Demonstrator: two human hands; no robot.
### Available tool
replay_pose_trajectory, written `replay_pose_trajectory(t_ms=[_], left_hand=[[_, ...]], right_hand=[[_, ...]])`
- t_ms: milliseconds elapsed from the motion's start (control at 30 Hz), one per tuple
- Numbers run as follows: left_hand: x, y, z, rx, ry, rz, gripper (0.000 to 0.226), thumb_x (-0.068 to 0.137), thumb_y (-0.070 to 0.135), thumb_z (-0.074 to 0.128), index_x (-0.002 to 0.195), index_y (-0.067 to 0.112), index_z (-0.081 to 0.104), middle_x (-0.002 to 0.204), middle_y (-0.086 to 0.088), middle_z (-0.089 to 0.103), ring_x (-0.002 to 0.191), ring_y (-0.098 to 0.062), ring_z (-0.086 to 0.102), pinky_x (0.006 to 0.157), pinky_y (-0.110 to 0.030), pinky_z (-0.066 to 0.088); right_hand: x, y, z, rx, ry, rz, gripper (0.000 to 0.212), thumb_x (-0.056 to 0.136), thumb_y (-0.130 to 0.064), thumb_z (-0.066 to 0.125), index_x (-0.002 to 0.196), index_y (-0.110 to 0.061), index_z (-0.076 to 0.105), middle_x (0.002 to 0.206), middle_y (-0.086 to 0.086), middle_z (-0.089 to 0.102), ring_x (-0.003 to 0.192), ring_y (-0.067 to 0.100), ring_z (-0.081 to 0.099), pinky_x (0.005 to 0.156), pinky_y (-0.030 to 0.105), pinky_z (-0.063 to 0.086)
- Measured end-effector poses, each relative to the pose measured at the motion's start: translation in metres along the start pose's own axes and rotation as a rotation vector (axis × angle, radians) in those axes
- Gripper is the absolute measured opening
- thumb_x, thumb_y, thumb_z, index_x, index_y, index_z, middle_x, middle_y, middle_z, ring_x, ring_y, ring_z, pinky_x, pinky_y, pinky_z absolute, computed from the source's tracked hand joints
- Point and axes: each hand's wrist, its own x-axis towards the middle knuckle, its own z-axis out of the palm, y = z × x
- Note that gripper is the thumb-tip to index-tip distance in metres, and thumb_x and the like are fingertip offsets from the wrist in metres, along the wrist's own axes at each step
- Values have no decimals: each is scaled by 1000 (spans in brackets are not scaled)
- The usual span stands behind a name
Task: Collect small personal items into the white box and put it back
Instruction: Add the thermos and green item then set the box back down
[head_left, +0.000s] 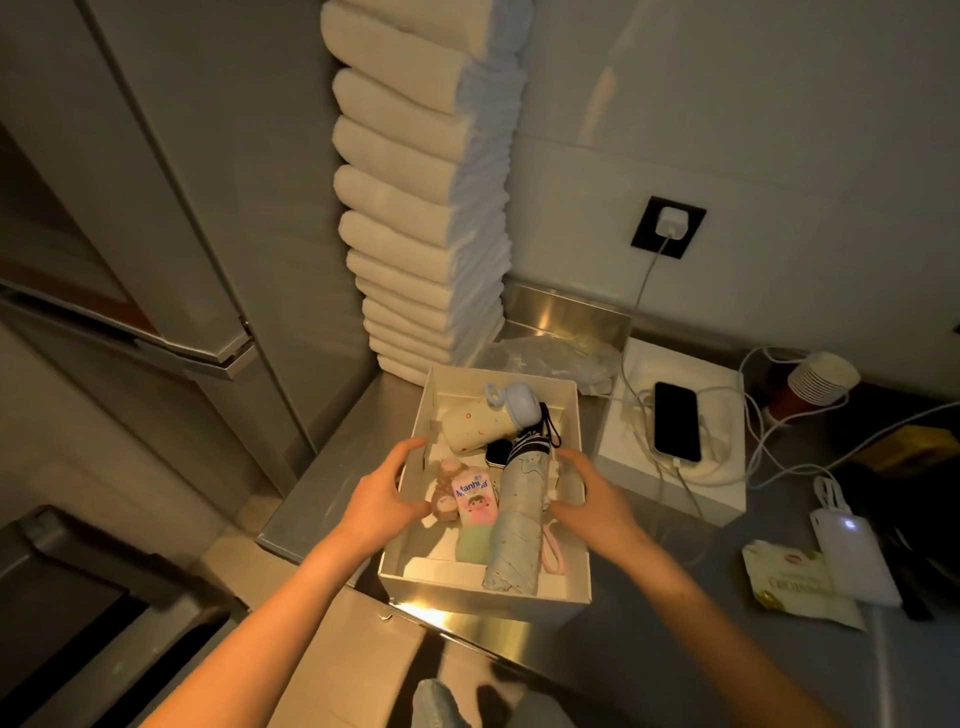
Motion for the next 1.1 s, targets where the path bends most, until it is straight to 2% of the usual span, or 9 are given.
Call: replay_pose_trajectory(t_ms=[100, 267, 400, 500, 567, 633, 800, 933, 1100], left_hand=[[1, 1, -3, 21, -36, -4, 80, 74, 11, 74, 137, 38, 33, 132, 13, 43, 112, -9, 47, 87, -21, 35], [0, 0, -3, -34, 36, -14, 79, 66, 4, 75, 130, 39, 45, 130, 17, 48, 107, -6, 49, 82, -16, 36], [1, 1, -4, -36, 49, -5, 77, 64, -2, 75, 125, 37, 50, 123, 19, 50, 103, -4, 49, 76, -8, 35], [2, 4, -11, -15, 50, 14, 73, 62, -5, 73, 121, 34, 54, 114, 16, 56, 85, 3, 54, 62, 1, 36], [1, 6, -16, 0, 61, 35, 71, 61, -7, 71, 118, 33, 55, 108, 14, 58, 78, 7, 53, 60, 2, 35], [0, 7, -21, -8, 74, 48, 70, 62, -7, 70, 118, 34, 56, 104, 12, 60, 74, 5, 53, 60, 1, 36], [-2, 9, -33, -48, 89, 86, 75, 62, -7, 69, 119, 40, 54, 114, 13, 62, 94, -7, 61, 66, -6, 43], [-6, 18, -47, -81, 111, 106, 74, 62, -6, 69, 117, 41, 55, 111, 17, 63, 87, 2, 62, 69, -13, 50], [-16, 29, -62, -50, 151, 142, 71, 63, -8, 68, 117, 37, 57, 107, 21, 63, 89, 1, 61, 66, -2, 43]], right_hand=[[-4, 1, 5, 32, -1, 8, 66, 74, -13, 72, 130, -31, 41, 110, -7, 56, 100, 12, 54, 74, 22, 40], [-2, 9, 7, 37, 59, 12, 72, 67, -5, 74, 124, -39, 46, 119, -6, 59, 105, 15, 59, 84, 31, 52], [1, 7, 9, 38, 72, 35, 76, 62, 8, 67, 122, -36, 49, 121, -3, 57, 108, 19, 57, 82, 28, 51], [0, 5, 12, 39, 70, 36, 76, 59, 9, 69, 122, -31, 51, 121, -4, 57, 110, 16, 55, 78, 21, 47], [-4, 3, 13, 43, 68, 39, 76, 58, 7, 71, 119, -33, 52, 120, -5, 57, 109, 15, 56, 77, 21, 48], [-8, 0, 15, 58, 82, 27, 76, 57, 5, 72, 117, -38, 52, 119, -6, 57, 106, 14, 57, 78, 25, 52], [-19, -20, 12, 82, 148, -13, 74, 61, 8, 69, 117, -37, 52, 116, -9, 56, 102, 12, 57, 78, 24, 51], [-21, -44, 4, 68, 188, -51, 71, 62, 8, 70, 118, -33, 53, 109, -10, 58, 98, 12, 57, 77, 27, 53], [-27, -55, 5, 87, 186, -76, 69, 61, 2, 74, 116, -35, 53, 111, -7, 59, 97, 13, 59, 75, 29, 54]])
